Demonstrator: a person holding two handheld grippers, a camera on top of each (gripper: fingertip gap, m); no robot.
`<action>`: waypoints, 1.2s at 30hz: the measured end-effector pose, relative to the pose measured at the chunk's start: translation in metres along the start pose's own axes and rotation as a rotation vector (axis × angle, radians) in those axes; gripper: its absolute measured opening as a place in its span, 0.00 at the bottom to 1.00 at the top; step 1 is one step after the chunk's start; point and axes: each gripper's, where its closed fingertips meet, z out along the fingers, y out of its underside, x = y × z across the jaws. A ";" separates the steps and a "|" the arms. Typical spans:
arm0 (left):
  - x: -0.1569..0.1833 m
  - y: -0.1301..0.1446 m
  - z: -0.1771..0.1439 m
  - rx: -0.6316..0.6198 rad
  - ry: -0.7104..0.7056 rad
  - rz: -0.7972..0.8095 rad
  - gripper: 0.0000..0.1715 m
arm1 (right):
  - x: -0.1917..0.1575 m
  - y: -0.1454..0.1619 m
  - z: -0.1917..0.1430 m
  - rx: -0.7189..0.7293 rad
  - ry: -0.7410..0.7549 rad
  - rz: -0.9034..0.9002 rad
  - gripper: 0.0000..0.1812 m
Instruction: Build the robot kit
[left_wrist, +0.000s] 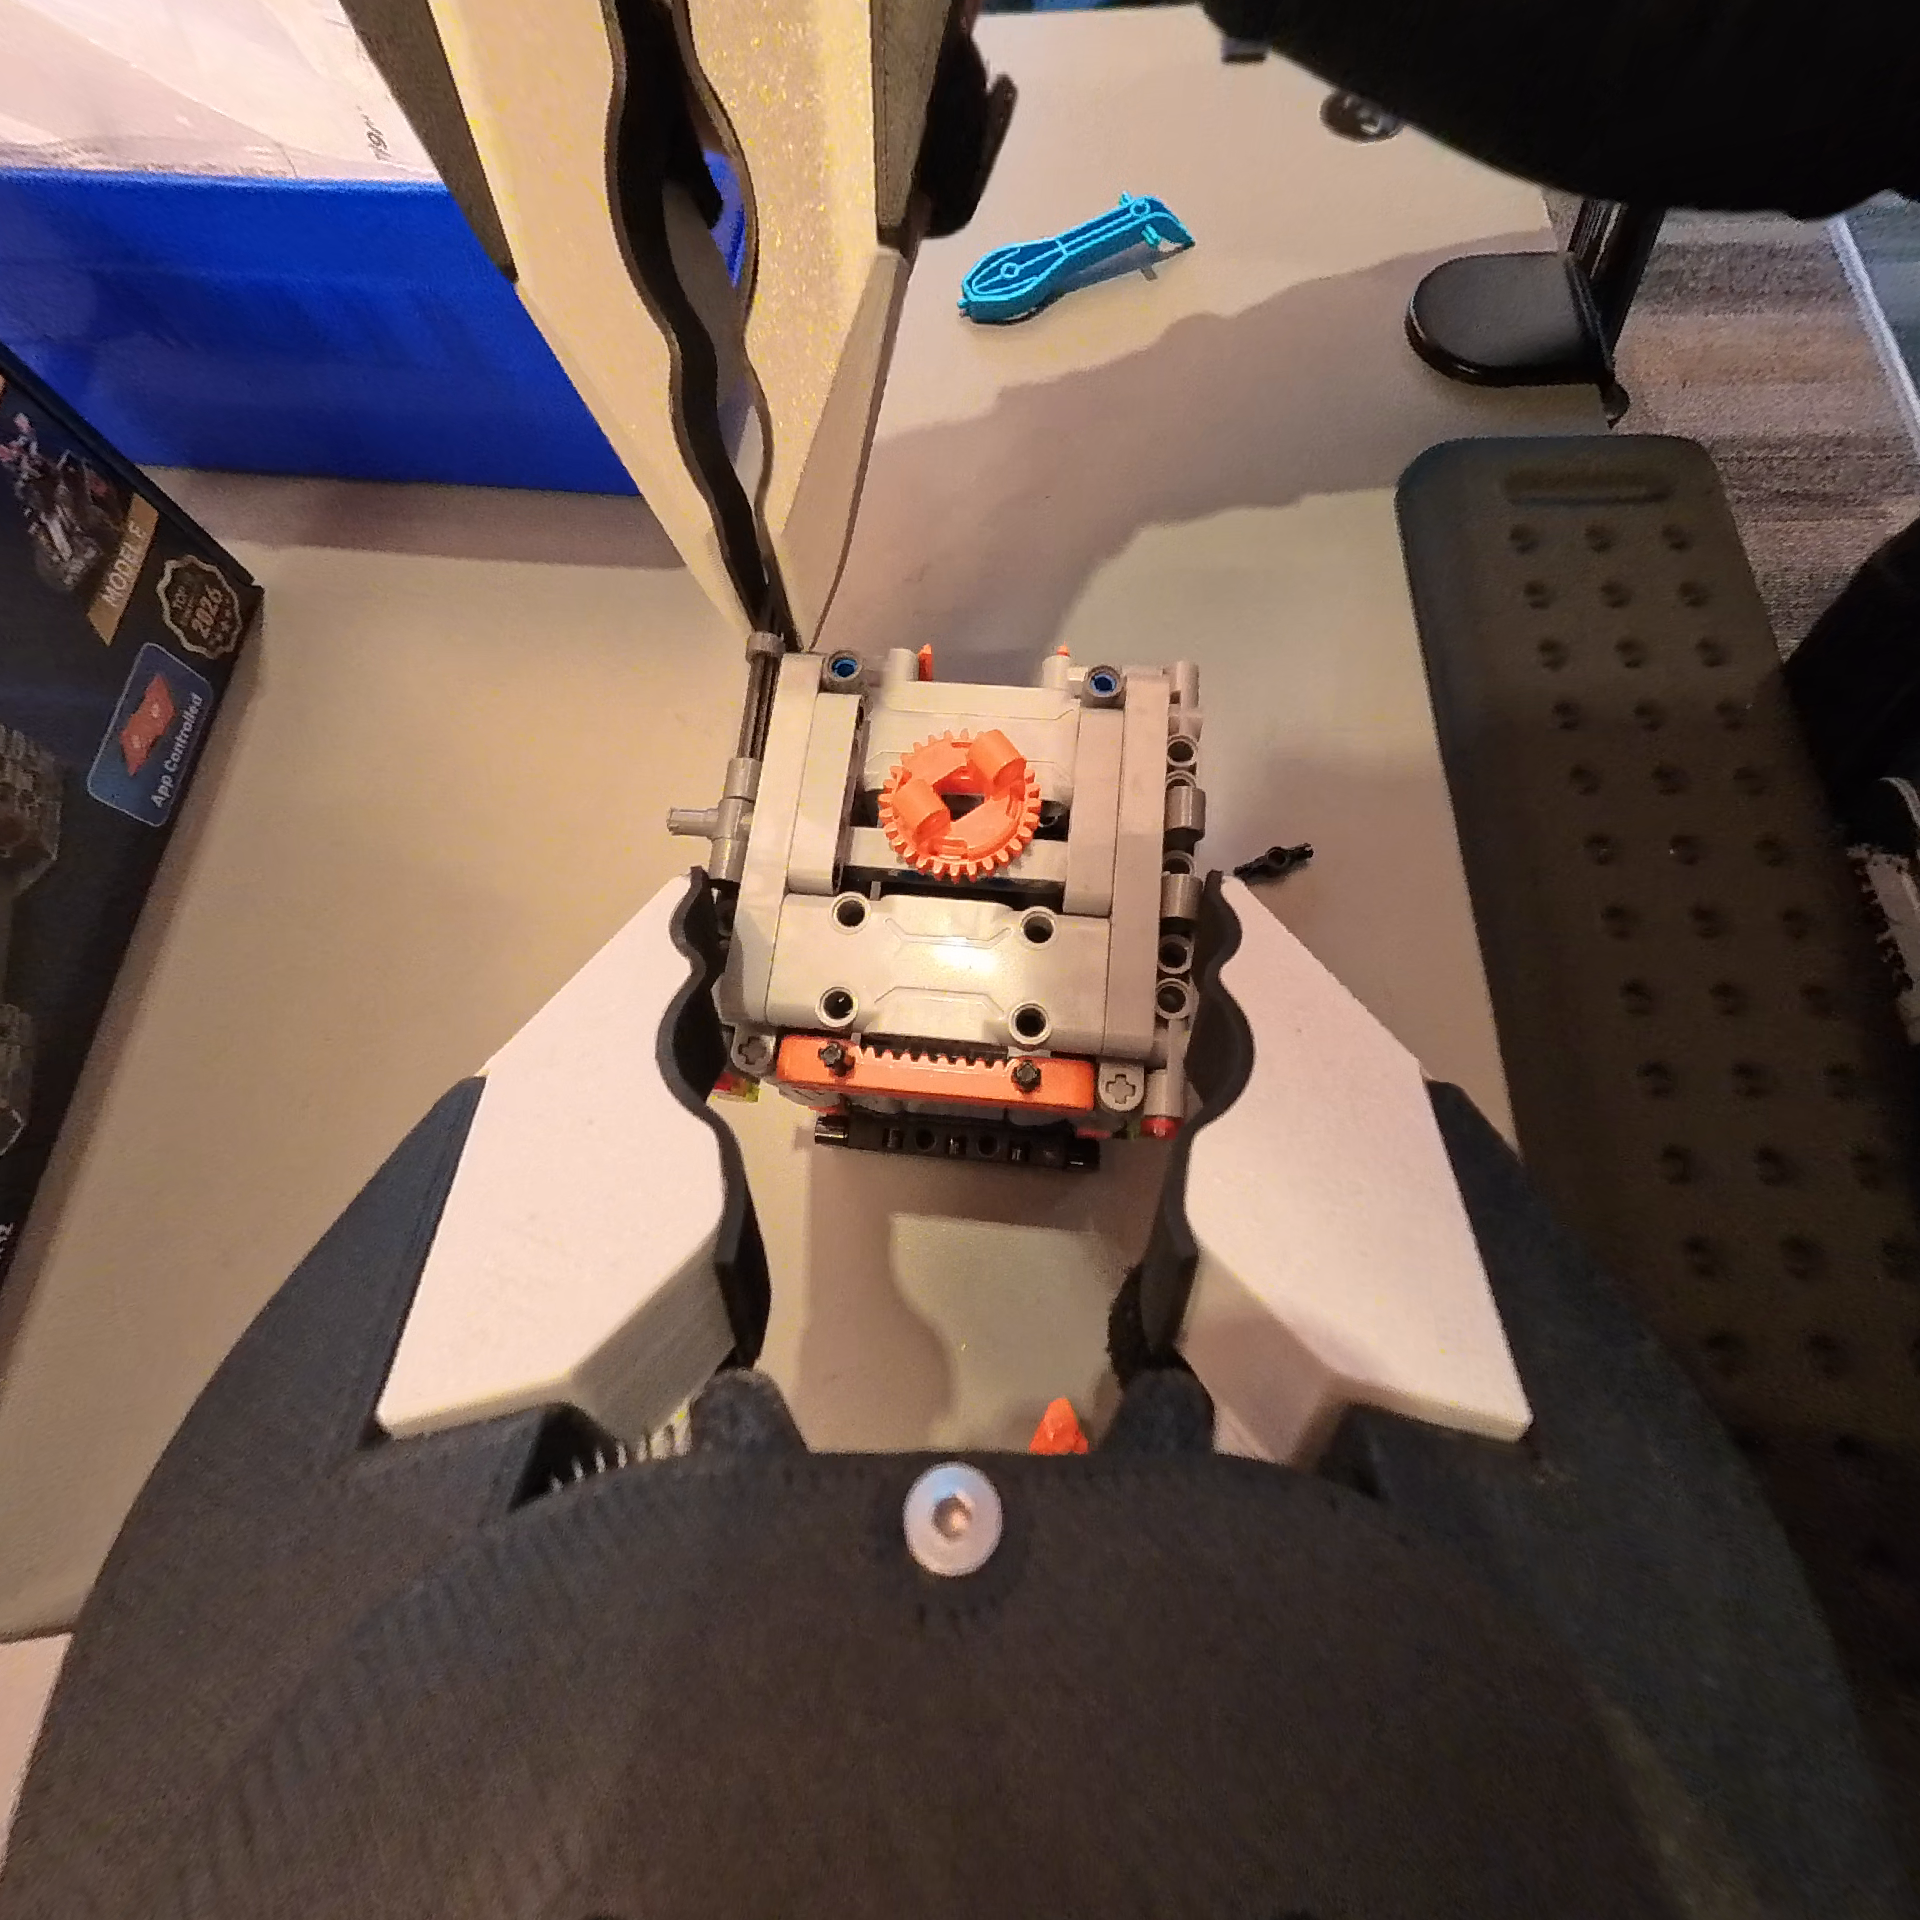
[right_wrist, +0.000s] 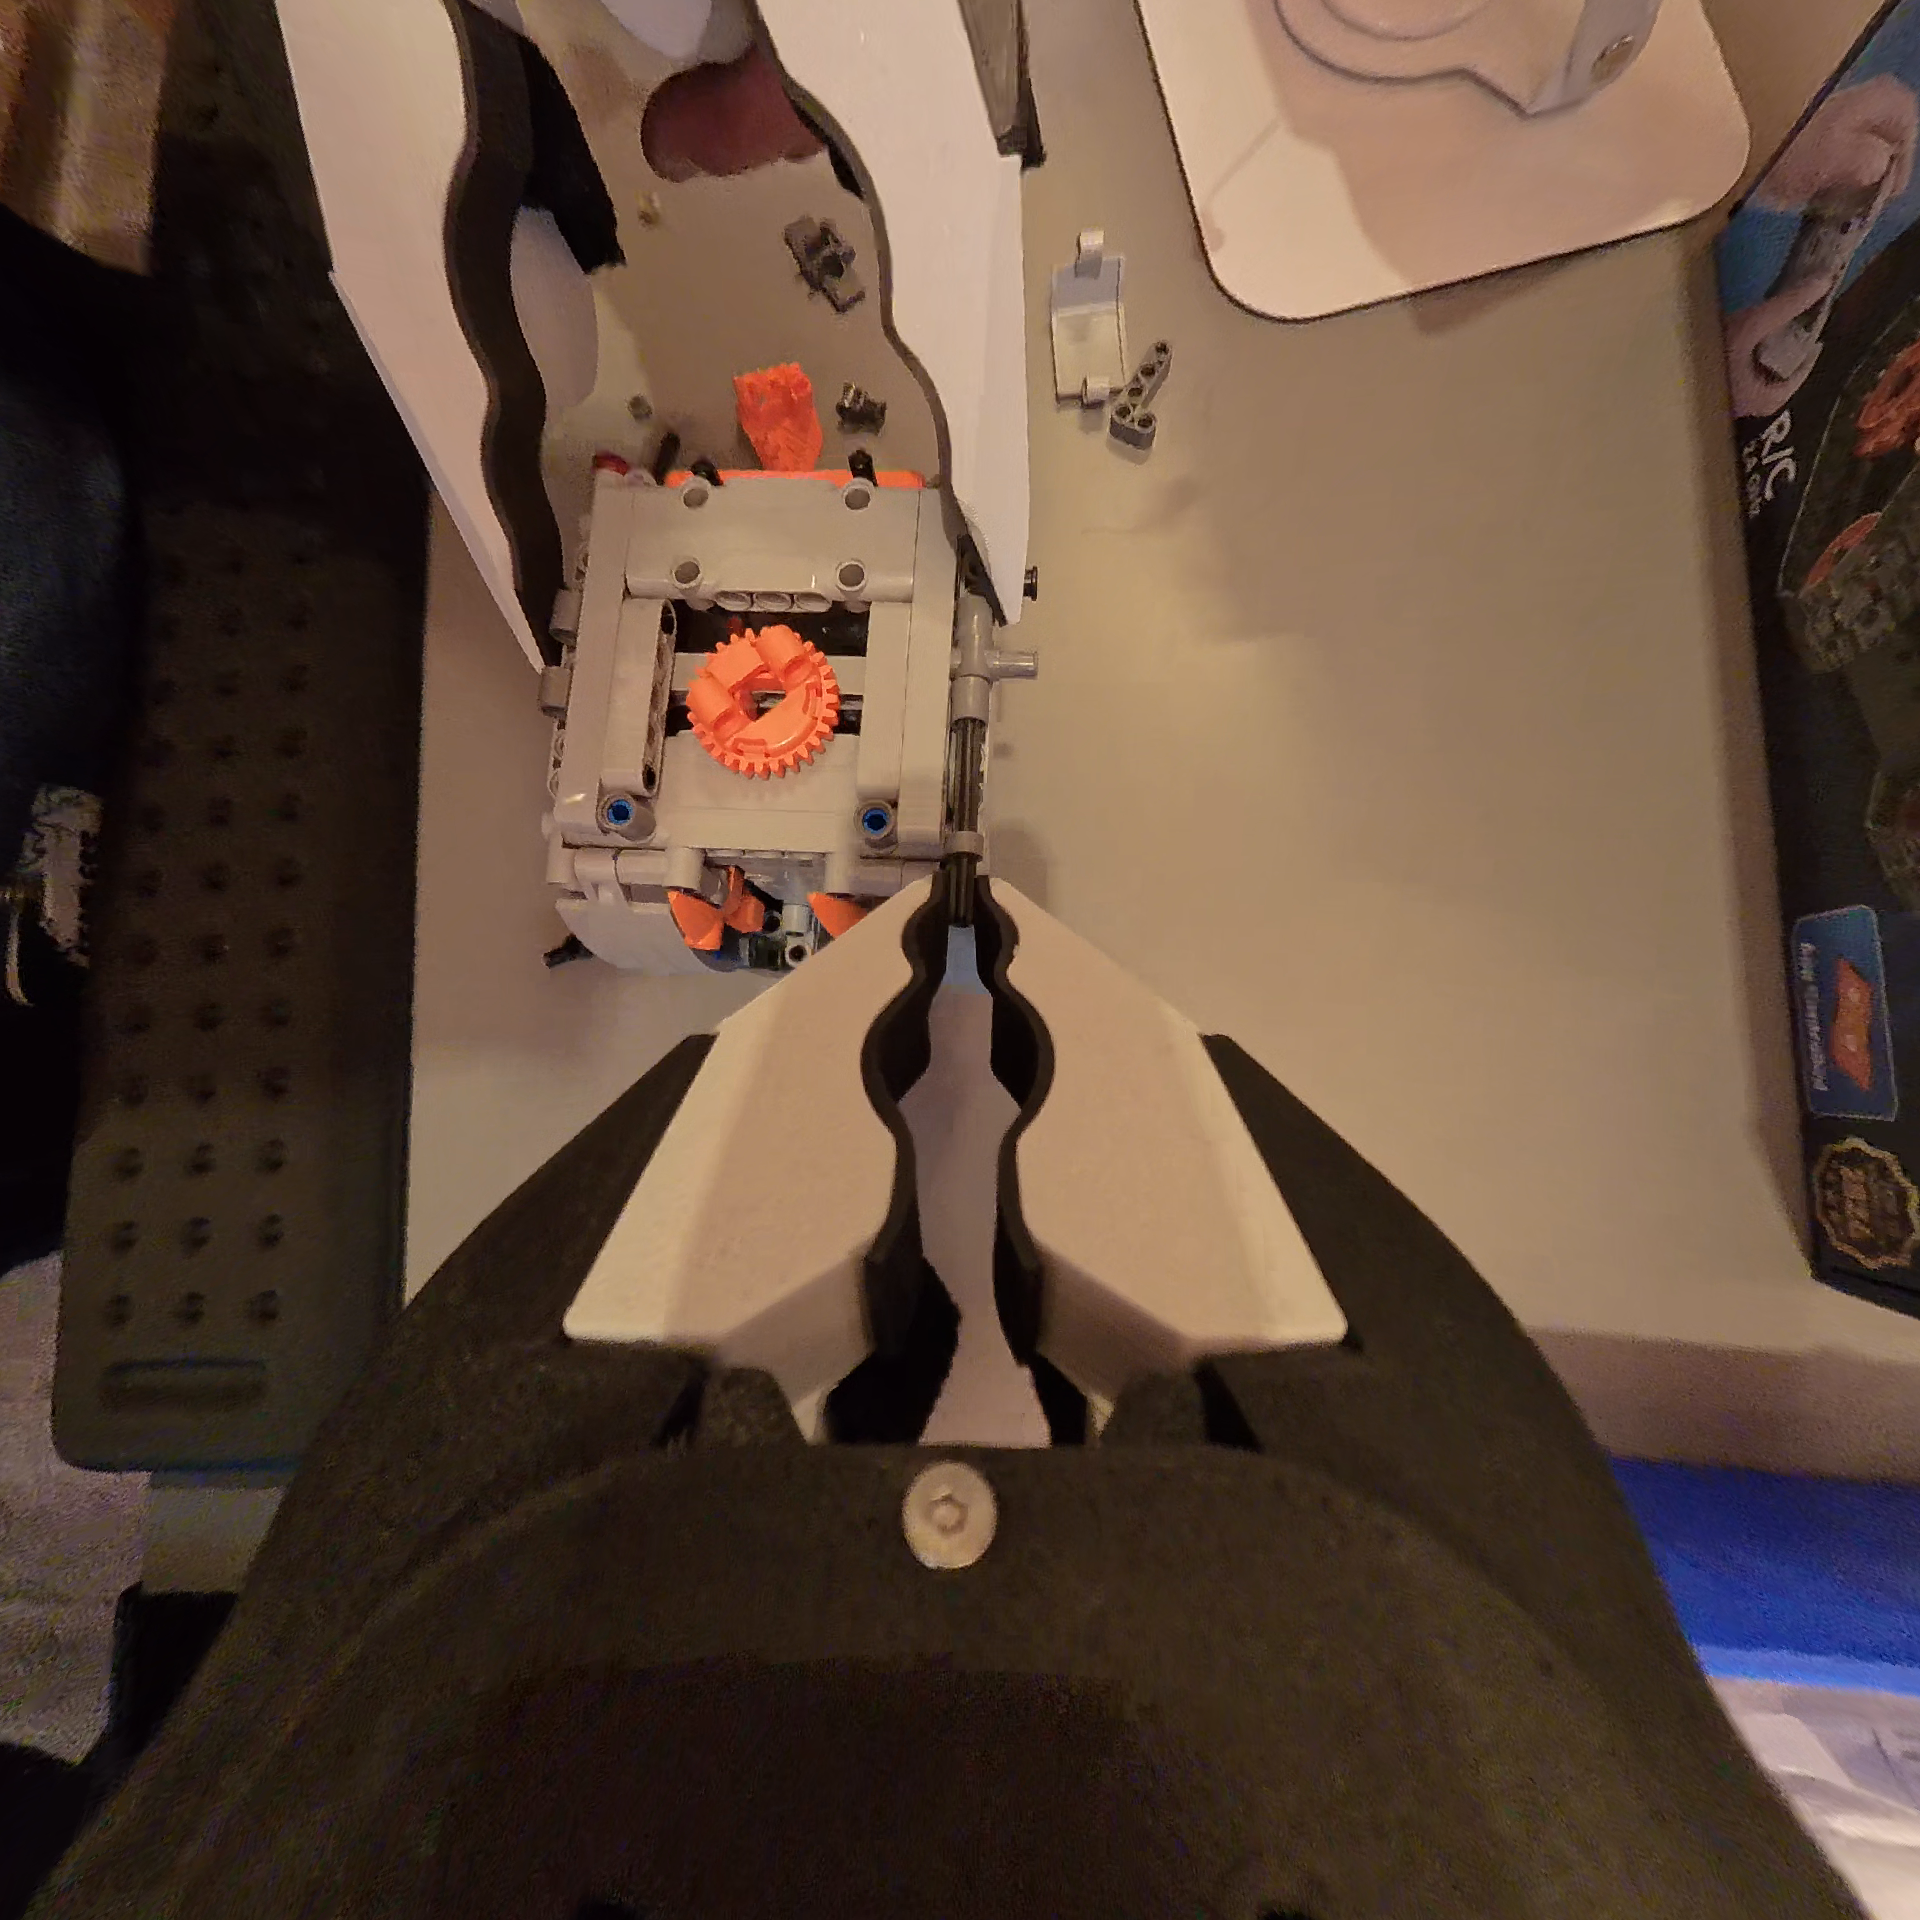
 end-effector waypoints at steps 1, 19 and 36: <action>0.000 0.000 0.000 -0.002 -0.001 0.002 0.52 | 0.000 0.000 0.000 -0.021 0.007 -0.005 0.01; 0.022 -0.005 0.008 0.022 0.093 0.031 0.53 | -0.024 0.009 -0.006 0.066 -0.098 0.185 0.01; 0.023 -0.003 -0.005 0.050 0.040 -0.056 0.50 | -0.029 0.010 -0.006 0.089 -0.061 0.212 0.01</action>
